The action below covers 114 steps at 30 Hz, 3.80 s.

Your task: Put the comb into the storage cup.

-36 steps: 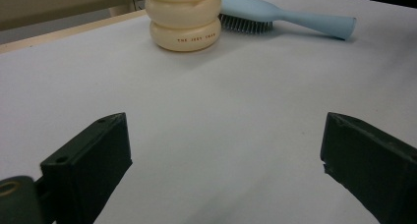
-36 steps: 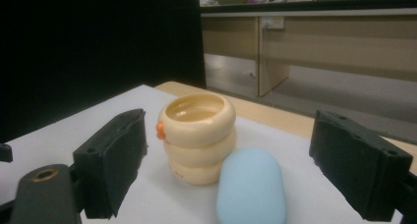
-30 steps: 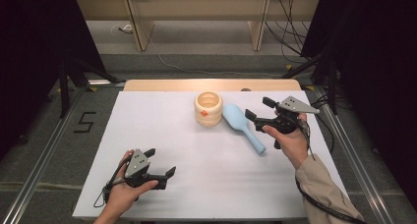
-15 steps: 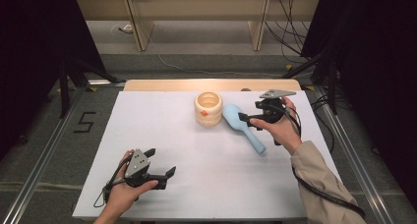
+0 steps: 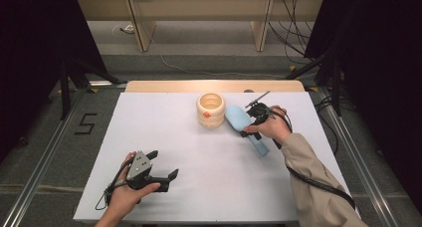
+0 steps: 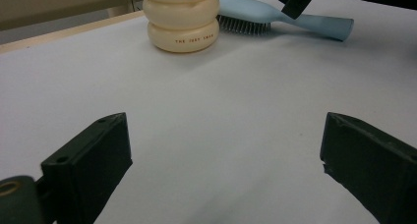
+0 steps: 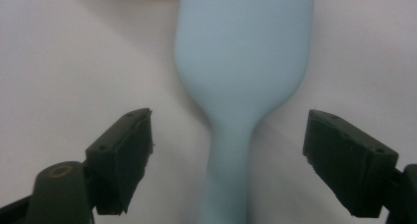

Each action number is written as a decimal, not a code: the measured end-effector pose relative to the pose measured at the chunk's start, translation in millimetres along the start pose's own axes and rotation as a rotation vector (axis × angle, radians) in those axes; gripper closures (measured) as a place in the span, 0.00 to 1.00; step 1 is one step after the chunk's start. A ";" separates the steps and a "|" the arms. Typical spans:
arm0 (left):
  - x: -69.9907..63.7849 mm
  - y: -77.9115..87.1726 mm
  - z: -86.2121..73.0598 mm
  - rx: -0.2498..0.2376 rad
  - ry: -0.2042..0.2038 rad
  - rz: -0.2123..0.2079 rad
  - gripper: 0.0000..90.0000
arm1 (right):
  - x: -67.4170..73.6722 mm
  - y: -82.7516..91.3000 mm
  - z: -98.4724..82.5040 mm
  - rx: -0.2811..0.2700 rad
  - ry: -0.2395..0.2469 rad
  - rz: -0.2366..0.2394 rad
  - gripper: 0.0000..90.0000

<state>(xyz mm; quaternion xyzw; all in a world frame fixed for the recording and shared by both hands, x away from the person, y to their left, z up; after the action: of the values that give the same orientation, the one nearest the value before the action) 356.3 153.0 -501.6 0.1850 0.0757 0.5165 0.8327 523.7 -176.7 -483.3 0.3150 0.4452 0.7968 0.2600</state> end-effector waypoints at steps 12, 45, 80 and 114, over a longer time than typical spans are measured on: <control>-1.1 -0.4 -0.1 0.001 -0.001 -0.003 0.05 | -5.4 -13.9 -0.5 0.083 -0.026 -0.058 0.33; -3.3 -0.6 0.0 0.002 -0.005 -0.013 0.06 | -4.6 -24.8 5.1 0.168 -0.111 -0.075 0.72; -4.0 -1.4 -0.8 0.008 -0.007 -0.011 0.07 | 0.9 3.5 -5.0 -0.091 -0.178 0.011 0.78; -5.6 -2.2 -3.5 0.018 -0.010 -0.016 0.08 | 26.5 26.1 -28.1 -0.431 -0.076 0.067 0.78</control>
<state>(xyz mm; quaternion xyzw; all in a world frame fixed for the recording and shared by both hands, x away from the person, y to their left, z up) 354.5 147.9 -506.0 0.1945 0.0775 0.5080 0.8355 482.0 -185.9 -464.7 0.2967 0.2436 0.8693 0.3114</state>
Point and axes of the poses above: each handheld gripper's, and its own axes: y roughly backward along the jaws, z roughly out of its top, x roughly to its left, the point moved 5 cm from there along -y, roughly forward along the jaws, and after that the axes turned 14 degrees about z, right-handed, at the moved point
